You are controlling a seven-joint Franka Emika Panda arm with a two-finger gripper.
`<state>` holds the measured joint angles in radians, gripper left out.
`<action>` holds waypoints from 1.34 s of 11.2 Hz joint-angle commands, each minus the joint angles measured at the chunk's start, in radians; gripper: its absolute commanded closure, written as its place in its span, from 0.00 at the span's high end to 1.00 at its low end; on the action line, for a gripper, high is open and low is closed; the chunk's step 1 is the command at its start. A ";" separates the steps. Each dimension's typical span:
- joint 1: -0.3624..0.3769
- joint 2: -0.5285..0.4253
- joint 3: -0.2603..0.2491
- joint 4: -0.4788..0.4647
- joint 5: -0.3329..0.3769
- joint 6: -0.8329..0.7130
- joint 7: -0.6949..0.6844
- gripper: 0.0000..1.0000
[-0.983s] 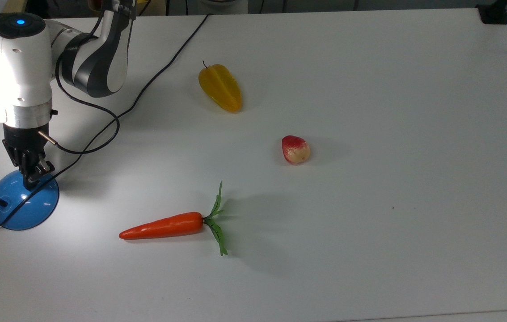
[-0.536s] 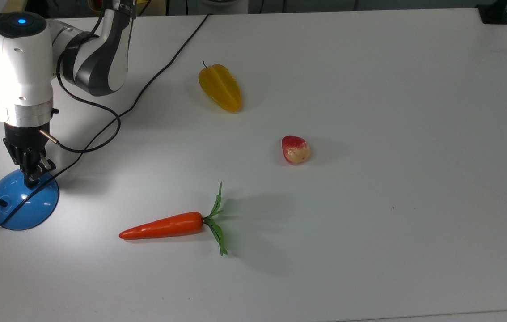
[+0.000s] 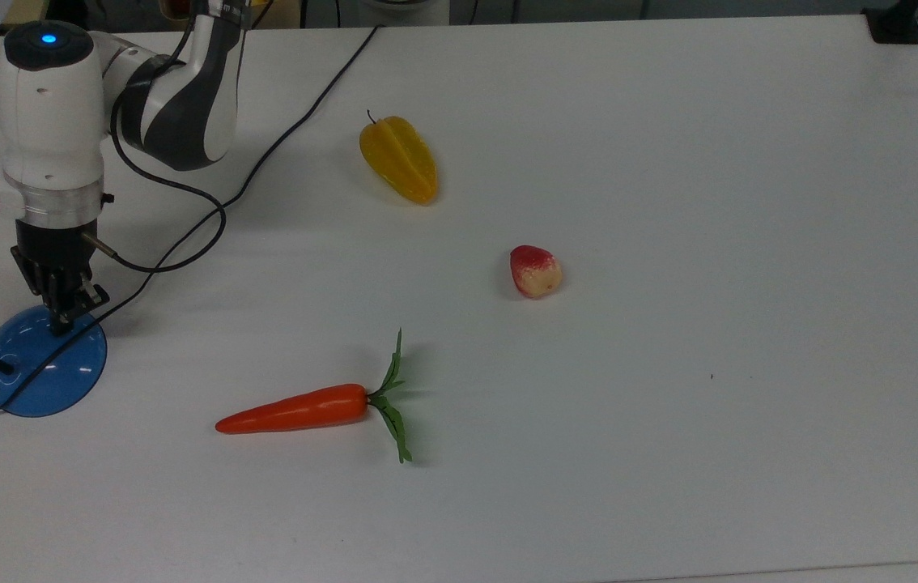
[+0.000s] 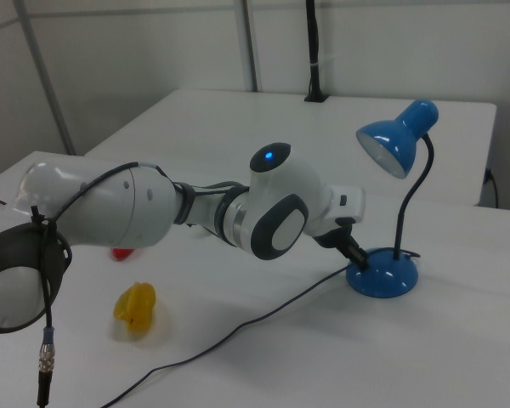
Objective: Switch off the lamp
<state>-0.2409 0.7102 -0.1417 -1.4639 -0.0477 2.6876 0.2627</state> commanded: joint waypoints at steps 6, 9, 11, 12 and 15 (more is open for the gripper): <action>0.003 -0.049 0.010 -0.151 -0.063 0.011 -0.002 0.00; -0.005 -0.113 0.028 -0.189 -0.064 0.003 0.000 0.00; -0.005 -0.200 0.045 -0.236 -0.063 -0.047 0.000 0.00; -0.005 -0.247 0.057 -0.239 -0.063 -0.117 -0.002 0.00; 0.012 -0.417 0.089 -0.248 -0.061 -0.430 -0.054 0.03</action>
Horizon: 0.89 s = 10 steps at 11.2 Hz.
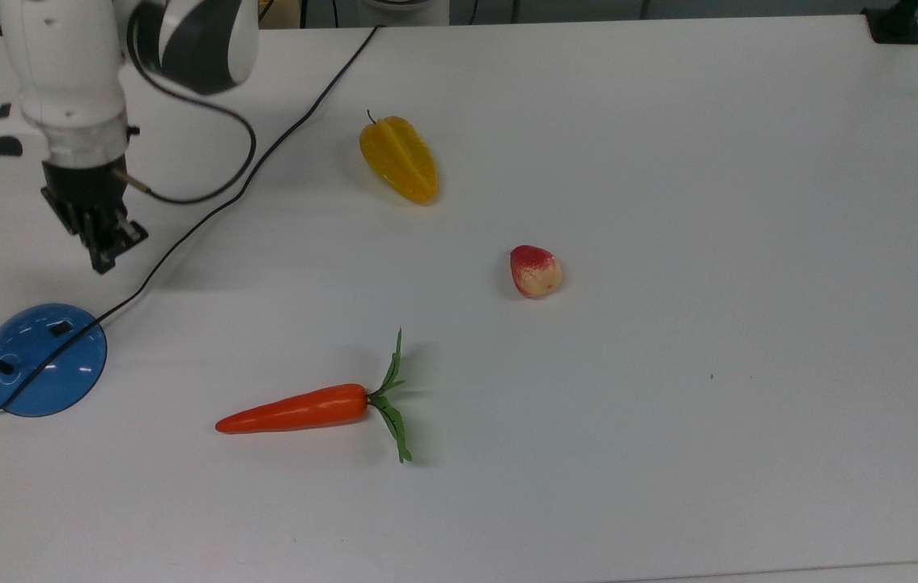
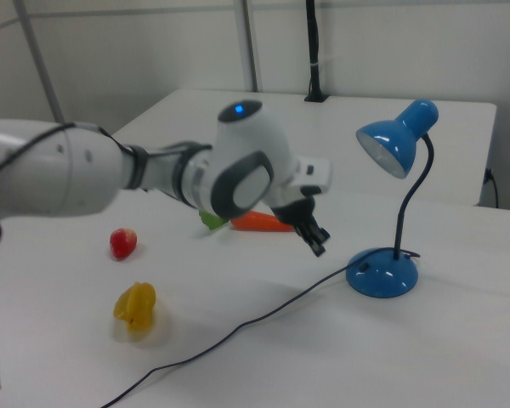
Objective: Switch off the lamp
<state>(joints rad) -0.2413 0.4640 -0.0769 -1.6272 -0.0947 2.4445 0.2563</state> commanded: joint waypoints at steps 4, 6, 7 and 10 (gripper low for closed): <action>0.111 -0.414 0.032 -0.155 0.000 -0.577 -0.130 0.44; 0.154 -0.531 0.031 -0.180 0.001 -0.738 -0.141 0.96; 0.158 -0.580 0.032 -0.184 0.013 -0.775 -0.190 1.00; 0.142 -0.590 0.031 -0.180 0.064 -0.812 -0.367 1.00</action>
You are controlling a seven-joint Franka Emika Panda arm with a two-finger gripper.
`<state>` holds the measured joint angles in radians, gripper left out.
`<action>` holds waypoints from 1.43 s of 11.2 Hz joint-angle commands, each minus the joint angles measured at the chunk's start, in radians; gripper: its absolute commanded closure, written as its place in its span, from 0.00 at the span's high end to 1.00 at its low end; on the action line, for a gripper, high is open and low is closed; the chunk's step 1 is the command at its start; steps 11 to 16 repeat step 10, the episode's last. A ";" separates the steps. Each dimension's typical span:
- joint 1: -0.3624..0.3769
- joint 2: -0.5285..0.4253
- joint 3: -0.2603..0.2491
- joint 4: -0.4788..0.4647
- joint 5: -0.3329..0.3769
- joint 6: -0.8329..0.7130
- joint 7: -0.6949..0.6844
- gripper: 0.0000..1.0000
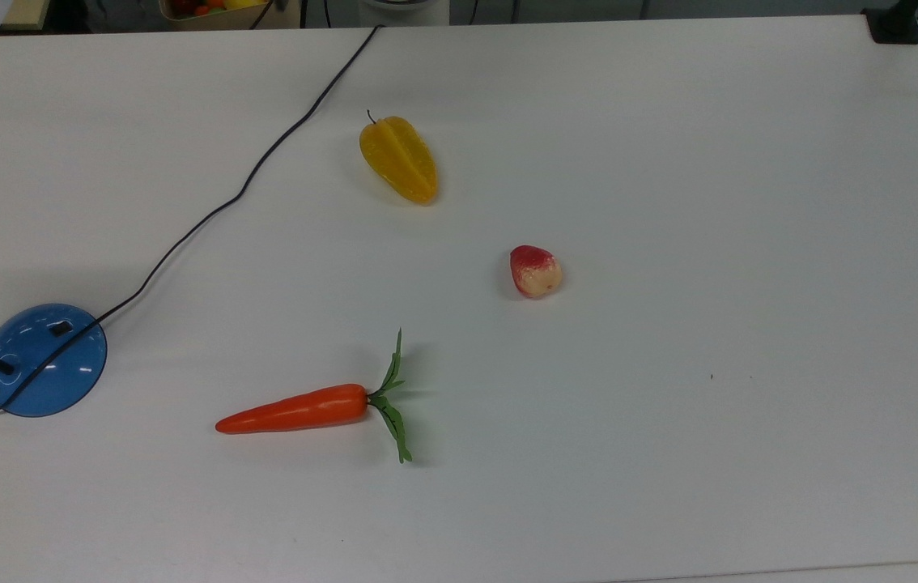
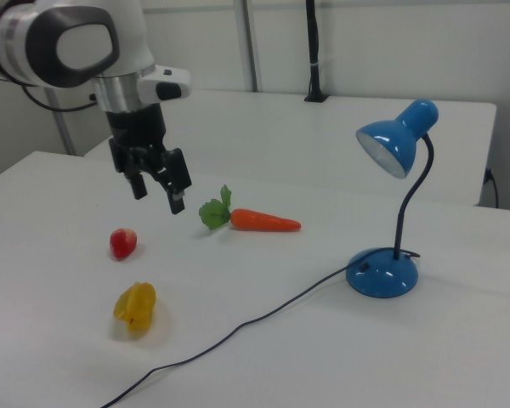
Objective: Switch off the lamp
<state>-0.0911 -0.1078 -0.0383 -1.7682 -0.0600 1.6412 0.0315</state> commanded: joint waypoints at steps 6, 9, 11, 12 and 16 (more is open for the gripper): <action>-0.061 -0.019 -0.054 -0.011 0.095 0.034 -0.199 1.00; -0.053 -0.015 -0.055 -0.008 0.094 0.034 -0.199 1.00; -0.056 -0.018 -0.055 -0.008 0.094 0.032 -0.199 1.00; -0.056 -0.018 -0.055 -0.008 0.094 0.032 -0.199 1.00; -0.056 -0.018 -0.055 -0.008 0.094 0.032 -0.199 1.00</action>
